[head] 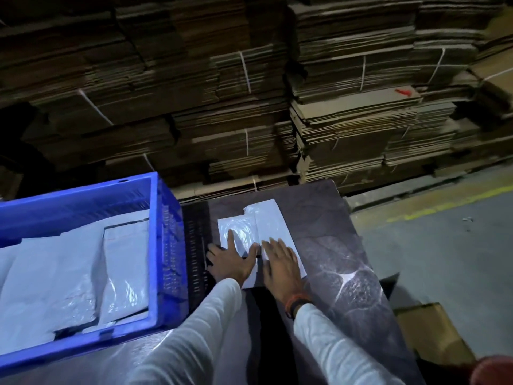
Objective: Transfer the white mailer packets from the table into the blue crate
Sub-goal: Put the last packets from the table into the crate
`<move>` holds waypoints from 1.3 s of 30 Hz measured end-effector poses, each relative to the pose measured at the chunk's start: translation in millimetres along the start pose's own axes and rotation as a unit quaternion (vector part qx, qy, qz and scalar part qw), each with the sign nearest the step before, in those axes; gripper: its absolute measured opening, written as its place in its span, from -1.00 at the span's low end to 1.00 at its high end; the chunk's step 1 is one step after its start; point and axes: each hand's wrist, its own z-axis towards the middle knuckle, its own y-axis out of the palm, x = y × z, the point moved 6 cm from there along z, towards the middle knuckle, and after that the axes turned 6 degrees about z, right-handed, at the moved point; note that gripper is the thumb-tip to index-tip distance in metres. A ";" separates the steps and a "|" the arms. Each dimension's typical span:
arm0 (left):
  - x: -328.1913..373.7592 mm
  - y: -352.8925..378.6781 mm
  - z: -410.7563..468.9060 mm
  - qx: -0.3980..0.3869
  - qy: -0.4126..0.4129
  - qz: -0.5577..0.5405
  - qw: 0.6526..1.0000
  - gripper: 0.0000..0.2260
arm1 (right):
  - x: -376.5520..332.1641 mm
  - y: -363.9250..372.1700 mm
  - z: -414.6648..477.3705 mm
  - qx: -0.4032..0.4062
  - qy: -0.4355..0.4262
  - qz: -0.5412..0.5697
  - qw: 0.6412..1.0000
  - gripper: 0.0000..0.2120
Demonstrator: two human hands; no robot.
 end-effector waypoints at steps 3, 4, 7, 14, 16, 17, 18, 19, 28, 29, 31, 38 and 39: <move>-8.9 2.6 8.5 0.005 -0.001 0.030 1.000 -0.14 | 14.4 0.5 14.4 -0.021 0.047 -0.075 0.996 -0.35; -10.0 3.9 9.8 0.012 0.004 0.043 0.999 -0.12 | 17.0 2.9 19.4 -0.039 0.052 -0.088 0.994 -0.31; -5.5 9.2 12.2 0.029 0.012 0.067 0.997 -0.02 | 19.4 6.3 31.2 -0.055 0.069 -0.091 0.992 -0.24; -10.4 20.2 9.5 0.064 0.023 0.090 0.994 -0.04 | 36.3 -1.0 25.5 -0.006 0.129 -0.093 0.987 -0.20; -8.8 20.7 11.2 0.076 0.040 0.074 0.994 -0.15 | 37.3 -3.5 27.5 0.021 0.137 -0.099 0.985 -0.20; -6.8 20.8 12.0 0.078 0.047 0.076 0.993 -0.19 | 36.7 -4.5 30.0 0.038 0.146 -0.105 0.983 -0.20; -4.4 21.4 13.2 0.077 0.050 0.086 0.992 -0.22 | 35.6 -5.0 33.4 0.050 0.155 -0.112 0.980 -0.19; -3.0 22.0 13.7 0.077 0.053 0.101 0.990 -0.25 | 32.9 -4.8 36.2 0.053 0.160 -0.122 0.978 -0.20; -14.1 15.0 8.4 0.115 0.095 0.101 0.984 -0.34 | 15.8 0.1 19.4 0.059 0.133 -0.140 0.979 -0.32; -15.4 12.8 7.1 0.118 0.092 0.089 0.985 -0.35 | 15.4 -0.5 15.9 0.058 0.130 -0.136 0.981 -0.31; -15.2 4.3 4.5 0.126 0.087 0.067 0.986 -0.36 | 14.6 -4.4 11.1 0.064 0.128 -0.123 0.982 -0.29; 10.1 -73.4 -19.9 0.194 0.151 -0.047 0.968 -0.36 | -34.1 -50.8 15.6 0.138 0.110 -0.085 0.981 -0.36; 12.5 -91.9 -24.7 0.210 0.162 -0.061 0.962 -0.35 | -47.5 -60.3 18.6 0.150 0.106 -0.086 0.979 -0.37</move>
